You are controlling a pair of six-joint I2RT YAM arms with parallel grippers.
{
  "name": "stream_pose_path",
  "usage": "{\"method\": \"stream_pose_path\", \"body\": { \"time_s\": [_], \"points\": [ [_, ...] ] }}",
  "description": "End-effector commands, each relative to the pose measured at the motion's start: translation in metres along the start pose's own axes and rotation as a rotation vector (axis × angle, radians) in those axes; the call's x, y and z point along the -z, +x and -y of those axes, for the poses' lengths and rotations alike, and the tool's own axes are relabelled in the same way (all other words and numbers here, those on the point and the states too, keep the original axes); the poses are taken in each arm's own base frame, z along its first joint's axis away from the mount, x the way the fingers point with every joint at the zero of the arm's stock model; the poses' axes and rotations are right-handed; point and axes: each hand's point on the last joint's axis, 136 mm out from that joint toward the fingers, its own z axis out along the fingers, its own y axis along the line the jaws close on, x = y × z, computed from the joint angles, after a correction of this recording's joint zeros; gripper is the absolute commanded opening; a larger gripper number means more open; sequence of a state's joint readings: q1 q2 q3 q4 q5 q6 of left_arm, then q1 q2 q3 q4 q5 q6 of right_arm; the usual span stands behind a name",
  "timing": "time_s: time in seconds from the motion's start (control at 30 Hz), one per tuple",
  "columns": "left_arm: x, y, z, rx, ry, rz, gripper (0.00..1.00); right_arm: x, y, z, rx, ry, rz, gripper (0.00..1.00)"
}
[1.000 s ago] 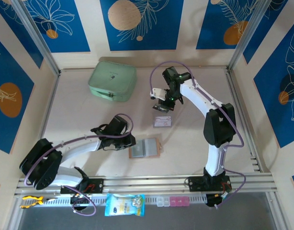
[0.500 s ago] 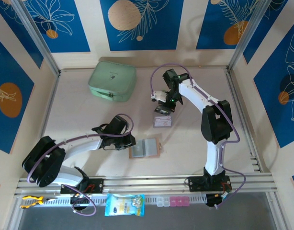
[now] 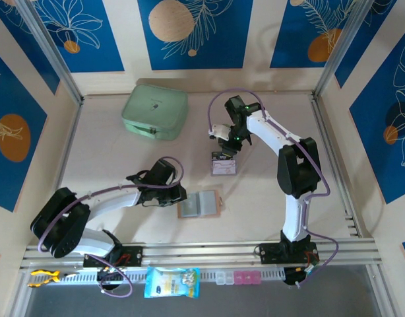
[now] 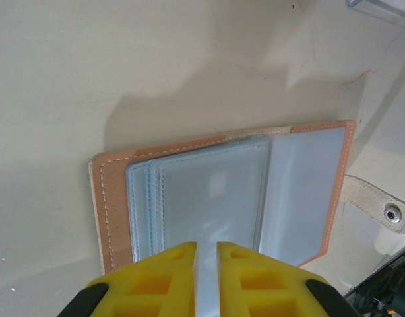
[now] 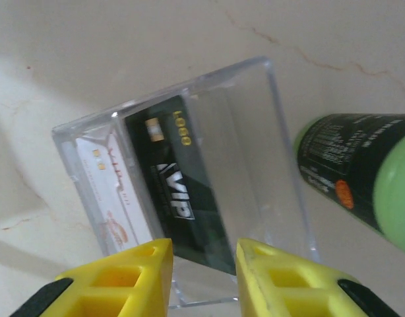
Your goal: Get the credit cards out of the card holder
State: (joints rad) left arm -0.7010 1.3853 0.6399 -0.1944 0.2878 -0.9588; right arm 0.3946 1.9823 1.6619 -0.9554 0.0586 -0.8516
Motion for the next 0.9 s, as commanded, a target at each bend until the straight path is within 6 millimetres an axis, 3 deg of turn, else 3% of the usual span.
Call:
{"method": "stream_pose_path", "body": {
  "time_s": [0.0,0.2,0.5,0.87],
  "points": [
    [0.000,-0.005,0.004,-0.013,0.018,0.001,0.15,0.006,-0.001,0.006,-0.022,0.041,0.015,0.30],
    [0.000,-0.005,0.005,-0.010,0.022,0.002,0.15,0.003,-0.008,0.000,-0.055,0.016,0.048,0.09],
    [-0.002,-0.007,0.007,-0.004,0.035,0.006,0.15,-0.014,-0.023,-0.006,-0.110,-0.017,0.115,0.06],
    [-0.001,-0.009,0.007,-0.025,0.033,0.020,0.15,-0.035,-0.013,-0.017,-0.117,-0.063,0.077,0.05]
  ]
}}
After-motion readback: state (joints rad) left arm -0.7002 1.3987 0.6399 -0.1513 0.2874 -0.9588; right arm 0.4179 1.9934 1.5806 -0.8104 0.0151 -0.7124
